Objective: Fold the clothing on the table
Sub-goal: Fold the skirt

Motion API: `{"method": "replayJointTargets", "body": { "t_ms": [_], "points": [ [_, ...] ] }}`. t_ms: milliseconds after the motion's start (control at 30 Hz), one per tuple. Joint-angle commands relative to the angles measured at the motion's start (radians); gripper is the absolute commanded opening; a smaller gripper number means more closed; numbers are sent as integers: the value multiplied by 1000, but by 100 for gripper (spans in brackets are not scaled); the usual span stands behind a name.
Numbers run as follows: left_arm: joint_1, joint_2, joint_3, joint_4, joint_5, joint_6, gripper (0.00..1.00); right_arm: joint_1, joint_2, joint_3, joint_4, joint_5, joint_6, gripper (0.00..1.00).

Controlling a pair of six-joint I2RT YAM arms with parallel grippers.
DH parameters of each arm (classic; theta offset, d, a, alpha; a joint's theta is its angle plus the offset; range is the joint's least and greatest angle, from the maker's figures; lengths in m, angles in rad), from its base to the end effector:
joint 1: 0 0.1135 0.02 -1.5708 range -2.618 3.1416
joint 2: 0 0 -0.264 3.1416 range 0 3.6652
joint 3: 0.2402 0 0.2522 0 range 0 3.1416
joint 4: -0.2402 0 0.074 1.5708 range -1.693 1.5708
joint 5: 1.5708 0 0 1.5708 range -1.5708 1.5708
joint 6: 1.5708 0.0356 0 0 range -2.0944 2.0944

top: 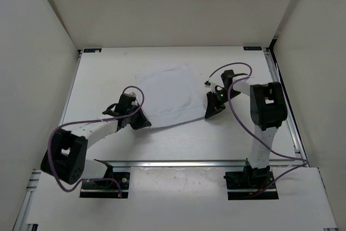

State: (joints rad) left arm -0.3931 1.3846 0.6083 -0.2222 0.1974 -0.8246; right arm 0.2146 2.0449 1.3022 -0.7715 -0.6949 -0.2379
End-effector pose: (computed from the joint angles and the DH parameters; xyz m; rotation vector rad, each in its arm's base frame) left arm 0.2254 -0.1010 0.1526 -0.5017 2.6573 -0.6744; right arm 0.3540 0.1005 0.1257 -0.6787 2.8161 1.0479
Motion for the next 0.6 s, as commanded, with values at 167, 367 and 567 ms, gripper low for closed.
{"method": "replayJointTargets", "body": {
  "t_ms": [167, 367, 567],
  "points": [
    [11, -283, -41, -147, 49, -42, 0, -61, -216, -96, -86, 37, -113, 0],
    [94, -325, 8, -119, 151, -108, 0, -70, -172, 211, -198, 9, -223, 0],
    [203, -122, 186, 203, 192, -286, 0, -77, 22, 737, -35, -63, -74, 0]
  ]
}}
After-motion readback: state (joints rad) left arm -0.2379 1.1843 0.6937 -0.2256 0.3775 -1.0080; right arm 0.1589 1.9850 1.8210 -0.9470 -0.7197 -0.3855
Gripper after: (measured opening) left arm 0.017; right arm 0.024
